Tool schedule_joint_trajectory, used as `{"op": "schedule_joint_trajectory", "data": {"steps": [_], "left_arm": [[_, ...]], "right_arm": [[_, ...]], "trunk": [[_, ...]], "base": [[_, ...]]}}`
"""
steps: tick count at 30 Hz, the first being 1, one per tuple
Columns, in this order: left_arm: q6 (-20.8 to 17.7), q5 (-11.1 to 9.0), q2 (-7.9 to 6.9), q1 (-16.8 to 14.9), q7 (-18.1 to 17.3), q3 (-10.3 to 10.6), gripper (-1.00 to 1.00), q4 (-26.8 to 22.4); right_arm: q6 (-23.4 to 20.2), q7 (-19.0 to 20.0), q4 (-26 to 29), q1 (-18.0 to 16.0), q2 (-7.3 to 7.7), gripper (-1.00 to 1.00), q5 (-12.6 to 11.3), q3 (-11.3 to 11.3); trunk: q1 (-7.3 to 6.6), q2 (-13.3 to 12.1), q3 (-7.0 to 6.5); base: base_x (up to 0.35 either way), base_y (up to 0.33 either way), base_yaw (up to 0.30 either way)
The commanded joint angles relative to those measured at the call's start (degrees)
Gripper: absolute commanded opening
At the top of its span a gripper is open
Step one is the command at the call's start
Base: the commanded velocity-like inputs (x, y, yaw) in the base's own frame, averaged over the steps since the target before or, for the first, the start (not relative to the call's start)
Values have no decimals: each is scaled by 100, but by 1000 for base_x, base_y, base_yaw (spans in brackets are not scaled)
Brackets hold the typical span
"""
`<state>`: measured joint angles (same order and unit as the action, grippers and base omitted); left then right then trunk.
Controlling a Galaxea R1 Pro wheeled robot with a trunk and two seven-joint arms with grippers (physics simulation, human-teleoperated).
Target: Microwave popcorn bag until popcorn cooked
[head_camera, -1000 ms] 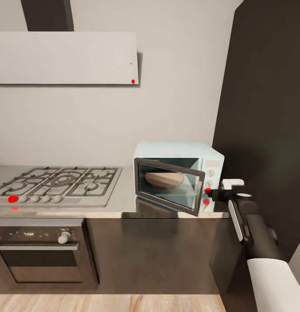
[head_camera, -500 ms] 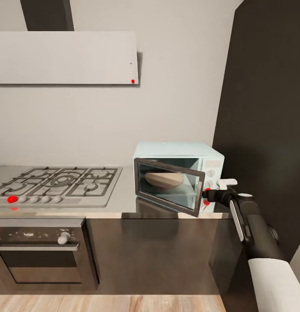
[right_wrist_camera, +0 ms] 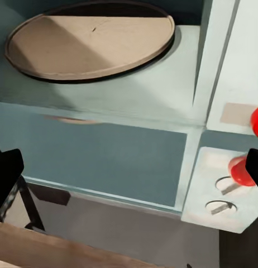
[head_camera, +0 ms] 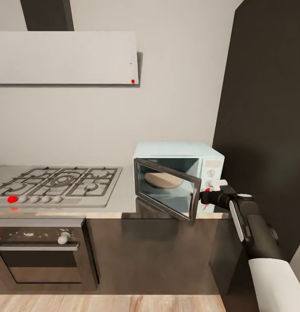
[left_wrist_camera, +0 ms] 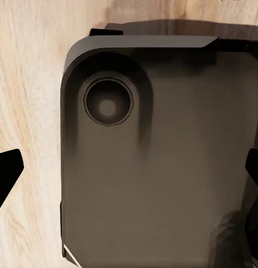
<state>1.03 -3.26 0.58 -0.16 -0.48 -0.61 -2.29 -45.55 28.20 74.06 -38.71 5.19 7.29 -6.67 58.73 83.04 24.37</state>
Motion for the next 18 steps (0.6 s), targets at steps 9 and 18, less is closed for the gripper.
{"op": "schedule_joint_trajectory", "data": {"steps": [9,18], "left_arm": [[11,-34,13,-2,14,-9,100,0],[11,-34,4,-2,13,-9,100,0]], "right_arm": [[-15,51,3,-4,-1,100,83,-1],[-18,46,3,-4,-11,100,105,-1]], "trunk": [[0,3,6],[0,3,6]], "base": [[-149,145,0],[-230,223,0]]}}
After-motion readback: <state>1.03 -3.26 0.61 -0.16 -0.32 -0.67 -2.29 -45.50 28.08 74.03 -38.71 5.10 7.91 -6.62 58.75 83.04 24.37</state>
